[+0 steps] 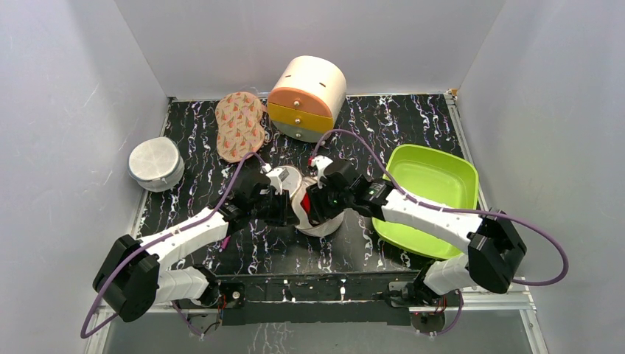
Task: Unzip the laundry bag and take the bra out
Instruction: Pick up the bra from the laundry bag.
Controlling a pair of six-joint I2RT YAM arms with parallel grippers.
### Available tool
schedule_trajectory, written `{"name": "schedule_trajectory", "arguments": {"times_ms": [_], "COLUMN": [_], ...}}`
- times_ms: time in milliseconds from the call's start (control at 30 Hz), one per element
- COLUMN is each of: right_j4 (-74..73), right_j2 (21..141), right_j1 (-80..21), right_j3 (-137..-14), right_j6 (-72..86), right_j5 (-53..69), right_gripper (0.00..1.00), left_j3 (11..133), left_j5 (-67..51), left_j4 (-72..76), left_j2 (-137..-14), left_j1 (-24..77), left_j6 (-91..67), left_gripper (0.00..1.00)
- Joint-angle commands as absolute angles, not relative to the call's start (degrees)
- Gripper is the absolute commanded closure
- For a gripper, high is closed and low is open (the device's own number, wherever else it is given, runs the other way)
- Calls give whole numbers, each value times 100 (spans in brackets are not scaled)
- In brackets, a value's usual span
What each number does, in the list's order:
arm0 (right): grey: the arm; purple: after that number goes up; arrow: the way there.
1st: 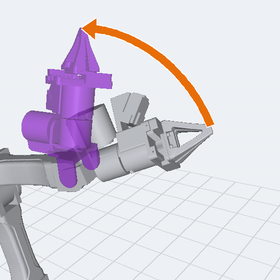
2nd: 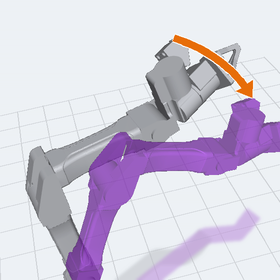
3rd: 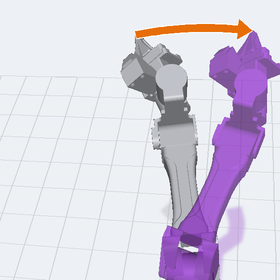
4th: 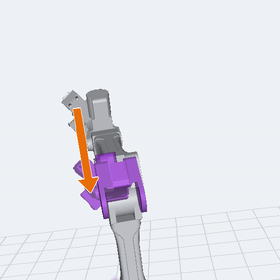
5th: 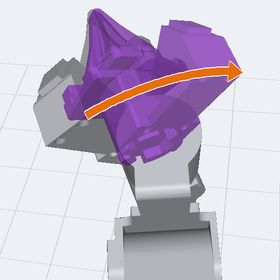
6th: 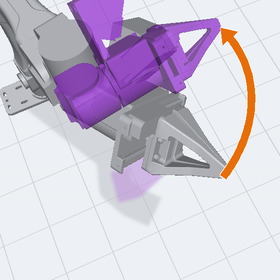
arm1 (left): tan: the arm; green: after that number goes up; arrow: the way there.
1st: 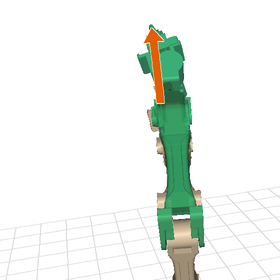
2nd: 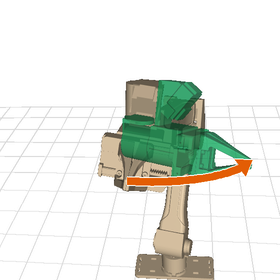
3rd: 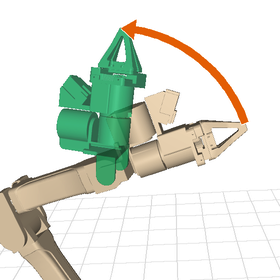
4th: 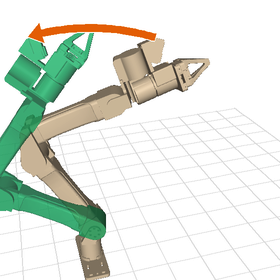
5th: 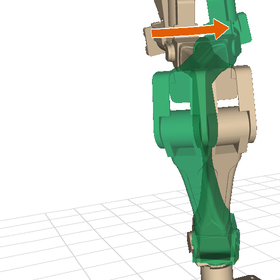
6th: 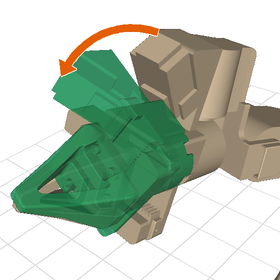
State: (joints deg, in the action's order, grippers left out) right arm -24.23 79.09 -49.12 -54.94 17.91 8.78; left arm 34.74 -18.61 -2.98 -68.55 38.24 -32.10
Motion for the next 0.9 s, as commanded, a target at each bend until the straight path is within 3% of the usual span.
{"name": "schedule_trajectory", "arguments": {"times_ms": [0,367,500,867], "right_j4": [-2049,-2180,-2240,-2373], "right_j2": [7907,8719,8883,8896], "right_j1": [-5141,-5190,-5207,-5280], "right_j3": [-6093,-6565,-6633,-6603], "right_j6": [1721,1549,1513,1505], "right_j5": [677,7,-86,-290], "right_gripper": [57,61,68,70], "left_j3": [3495,3470,3465,3475], "left_j5": [-1970,-2082,-2066,-2076], "left_j4": [-252,-166,-189,-204], "left_j2": [-6770,-6848,-6827,-6814], "left_j1": [3832,3832,3832,3832], "left_j6": [-3145,-3188,-3175,-3172], "left_gripper": [83,85,86,89]}}
